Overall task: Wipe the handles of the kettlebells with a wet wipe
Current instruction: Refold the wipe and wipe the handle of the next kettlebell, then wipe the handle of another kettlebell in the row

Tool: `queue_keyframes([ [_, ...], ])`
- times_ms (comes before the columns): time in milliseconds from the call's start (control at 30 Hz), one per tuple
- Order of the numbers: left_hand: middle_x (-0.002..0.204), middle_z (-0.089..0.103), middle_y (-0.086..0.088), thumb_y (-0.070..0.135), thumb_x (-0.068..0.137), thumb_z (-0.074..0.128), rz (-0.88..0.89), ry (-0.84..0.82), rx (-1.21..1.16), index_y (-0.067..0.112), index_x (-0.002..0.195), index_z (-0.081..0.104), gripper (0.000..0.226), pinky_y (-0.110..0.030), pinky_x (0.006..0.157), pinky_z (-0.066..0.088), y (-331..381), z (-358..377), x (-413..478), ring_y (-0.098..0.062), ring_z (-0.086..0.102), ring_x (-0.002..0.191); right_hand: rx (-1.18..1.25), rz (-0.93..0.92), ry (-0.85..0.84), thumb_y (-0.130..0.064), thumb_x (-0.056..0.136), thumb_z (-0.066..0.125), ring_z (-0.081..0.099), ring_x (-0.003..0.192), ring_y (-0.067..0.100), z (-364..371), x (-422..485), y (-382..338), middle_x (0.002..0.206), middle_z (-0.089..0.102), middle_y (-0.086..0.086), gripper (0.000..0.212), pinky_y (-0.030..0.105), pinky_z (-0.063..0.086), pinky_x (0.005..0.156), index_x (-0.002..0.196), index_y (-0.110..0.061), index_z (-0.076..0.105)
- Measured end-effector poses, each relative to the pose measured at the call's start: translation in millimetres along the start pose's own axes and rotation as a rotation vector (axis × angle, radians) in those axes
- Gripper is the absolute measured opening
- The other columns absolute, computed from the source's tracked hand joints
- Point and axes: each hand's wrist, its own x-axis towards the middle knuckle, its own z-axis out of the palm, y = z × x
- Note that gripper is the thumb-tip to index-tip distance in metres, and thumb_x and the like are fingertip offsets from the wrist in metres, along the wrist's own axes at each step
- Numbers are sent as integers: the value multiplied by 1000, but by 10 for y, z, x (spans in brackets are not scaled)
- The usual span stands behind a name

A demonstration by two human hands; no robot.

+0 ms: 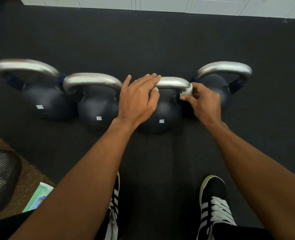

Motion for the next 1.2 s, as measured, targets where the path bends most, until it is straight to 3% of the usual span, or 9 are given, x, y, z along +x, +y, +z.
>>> queue_keyframes([
  [100,135,68,5,24,95,42,-19,-56,-74,21,127,72,44,-48,119,28,-22,-115,112,-11,59,129,-50,-178,88,-30,85,75,67,103,10,-4,-8,-124,115,73,-6,45,26,50,96,128,-26,66],
  [167,132,69,6,25,96,42,5,-100,-65,21,124,74,43,-43,116,33,-38,-201,182,-12,61,124,-102,-319,151,-29,88,71,66,108,11,11,-6,-224,122,71,-5,43,26,51,95,130,-22,67],
  [300,130,71,1,26,96,41,149,-214,108,17,123,74,44,-37,103,40,-71,-408,277,-20,65,118,-320,-620,185,-27,93,60,67,115,21,103,44,-401,127,70,4,40,37,53,96,130,-14,67],
  [433,136,67,3,34,95,33,196,-342,285,22,131,69,53,-40,97,49,-144,-754,420,-24,63,121,-481,-820,121,-24,94,53,69,111,32,129,161,-503,122,71,14,41,49,41,107,127,-5,67],
  [600,148,57,-1,37,92,27,252,-538,403,20,142,60,62,-44,105,46,-323,-1178,523,-27,56,132,-508,-752,-9,-32,97,47,66,118,29,29,155,-541,129,68,12,46,48,37,111,135,-10,62],
  [733,150,55,-2,36,91,26,277,-569,439,20,144,58,64,-44,109,44,-406,-1358,500,-27,55,134,-435,-545,20,-29,101,52,62,122,25,-99,35,-469,133,66,11,41,45,39,111,137,-12,61],
  [833,149,56,-4,37,92,25,327,-590,476,18,144,57,64,-47,108,45,-463,-1464,478,-28,57,131,-458,-512,47,-22,101,55,64,120,30,-117,-16,-475,133,65,14,39,45,43,107,137,-10,60],
  [1033,144,60,-9,43,94,20,339,-532,488,12,143,58,69,-48,103,48,-708,-1568,319,-31,61,127,-572,-819,66,-11,97,50,64,119,31,193,78,-676,129,67,15,39,48,43,108,134,-4,61],
  [1200,146,59,-3,35,97,30,293,-369,453,18,145,56,57,-48,111,35,-949,-1388,123,-24,55,134,-718,-1124,43,-2,88,39,63,123,31,420,191,-768,133,65,15,51,50,39,110,133,-4,63],
])
